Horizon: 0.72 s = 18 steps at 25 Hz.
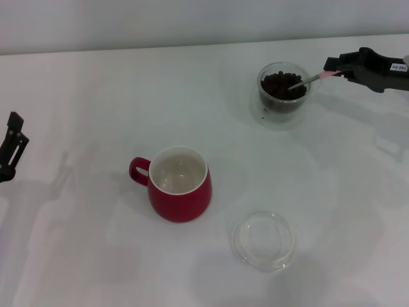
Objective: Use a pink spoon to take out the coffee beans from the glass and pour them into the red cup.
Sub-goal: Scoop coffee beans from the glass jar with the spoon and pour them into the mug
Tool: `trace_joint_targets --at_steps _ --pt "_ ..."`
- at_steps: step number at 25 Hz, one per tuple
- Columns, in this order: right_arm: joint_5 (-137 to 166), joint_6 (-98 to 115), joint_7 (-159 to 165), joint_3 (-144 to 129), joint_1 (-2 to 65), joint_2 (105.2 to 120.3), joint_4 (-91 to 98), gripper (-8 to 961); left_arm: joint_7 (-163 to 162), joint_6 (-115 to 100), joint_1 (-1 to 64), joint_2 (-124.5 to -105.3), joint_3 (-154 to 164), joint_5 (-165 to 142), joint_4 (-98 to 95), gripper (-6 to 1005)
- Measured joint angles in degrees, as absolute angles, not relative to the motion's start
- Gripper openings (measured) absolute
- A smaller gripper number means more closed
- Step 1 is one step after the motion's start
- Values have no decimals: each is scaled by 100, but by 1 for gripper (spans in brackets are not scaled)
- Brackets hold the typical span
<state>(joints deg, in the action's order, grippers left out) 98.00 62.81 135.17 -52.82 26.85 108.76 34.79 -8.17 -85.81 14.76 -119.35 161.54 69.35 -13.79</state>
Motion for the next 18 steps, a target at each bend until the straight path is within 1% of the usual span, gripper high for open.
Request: trace_joint_targets --at_steps 3,11,14,18 --pt "9799 6291 13527 -5221 2751 10836 3327 181 -817 -8581 1466 -11936 16154 6935 -1379 872" --pt "9792 6332 13551 -4881 2769 10798 3132 182 -817 -8580 1466 -11936 16154 6934 -1380 872" --pt "9790 6350 13576 -4830 2775 10737 2996 182 -817 -8578 1468 -11936 16155 6934 -1380 872" --pt "9773 6405 13629 -4823 2855 10620 2740 183 -817 -8577 1468 -11936 16155 6934 -1380 871"
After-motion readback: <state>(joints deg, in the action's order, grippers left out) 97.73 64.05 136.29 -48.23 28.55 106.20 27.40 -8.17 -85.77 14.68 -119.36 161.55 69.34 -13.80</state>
